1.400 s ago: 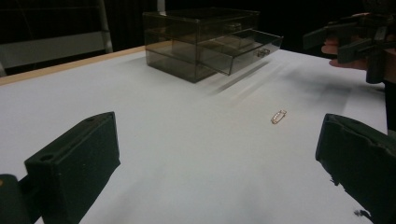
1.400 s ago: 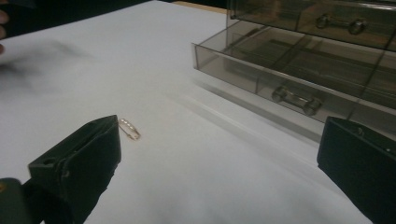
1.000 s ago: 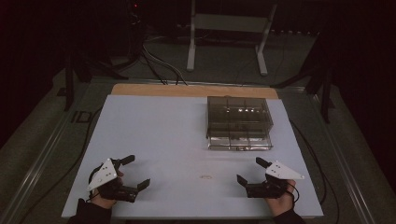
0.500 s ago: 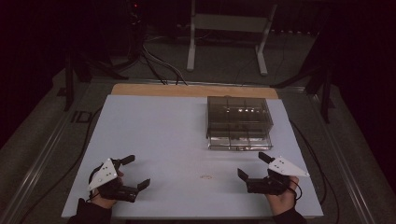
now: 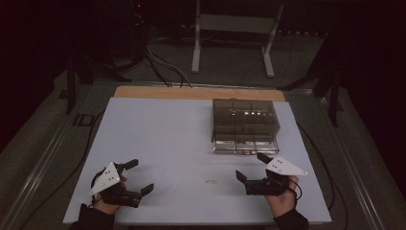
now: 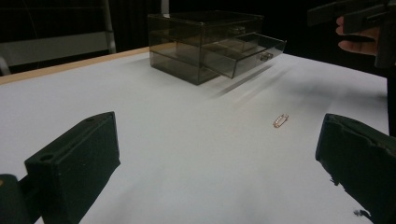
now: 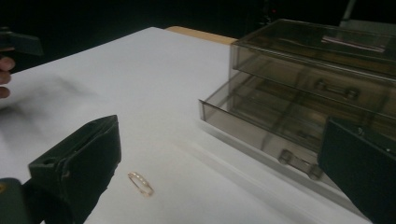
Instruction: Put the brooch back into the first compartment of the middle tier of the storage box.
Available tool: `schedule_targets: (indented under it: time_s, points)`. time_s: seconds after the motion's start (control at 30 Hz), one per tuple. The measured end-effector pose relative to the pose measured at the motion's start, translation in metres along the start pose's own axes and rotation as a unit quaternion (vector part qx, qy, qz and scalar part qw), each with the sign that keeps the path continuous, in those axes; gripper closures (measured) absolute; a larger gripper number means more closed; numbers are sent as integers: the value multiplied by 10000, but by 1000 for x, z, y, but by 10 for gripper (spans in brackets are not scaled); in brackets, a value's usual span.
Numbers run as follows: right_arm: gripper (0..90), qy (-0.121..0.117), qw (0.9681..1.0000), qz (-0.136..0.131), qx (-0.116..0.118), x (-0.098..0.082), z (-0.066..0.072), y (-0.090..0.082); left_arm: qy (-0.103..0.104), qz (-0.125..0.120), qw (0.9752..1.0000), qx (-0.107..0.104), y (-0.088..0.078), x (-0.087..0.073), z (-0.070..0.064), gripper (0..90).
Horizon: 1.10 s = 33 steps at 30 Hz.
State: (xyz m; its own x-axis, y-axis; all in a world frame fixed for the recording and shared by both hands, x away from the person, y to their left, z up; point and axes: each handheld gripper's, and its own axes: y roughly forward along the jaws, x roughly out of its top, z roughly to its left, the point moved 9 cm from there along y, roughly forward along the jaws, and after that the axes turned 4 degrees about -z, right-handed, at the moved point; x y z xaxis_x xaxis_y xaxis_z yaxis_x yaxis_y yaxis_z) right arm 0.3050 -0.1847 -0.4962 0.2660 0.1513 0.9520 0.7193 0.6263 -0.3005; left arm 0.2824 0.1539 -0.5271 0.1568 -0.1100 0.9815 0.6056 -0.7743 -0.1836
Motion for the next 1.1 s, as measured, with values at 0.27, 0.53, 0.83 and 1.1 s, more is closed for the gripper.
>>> schedule_targets:
  time_s: [0.27, 0.53, 0.83, 1.1]
  points:
    - [0, -76, 9997, 87, 223, 3, 12, 13, -22, -1, 10000, 31, -1, 0, 1, 4]
    - [0, -94, 9987, 213, 448, 0, 24, 25, 2, 1, 10000, 28, -2, 0, 0, 4]
    - [0, -124, 9973, 306, 653, -2, 35, 37, -37, -21, 10000, 28, -2, 0, 1, 4]
    - [0, -137, 9954, 421, 848, -7, 43, 47, 7, 3, 10000, 34, -2, 0, 0, 4]
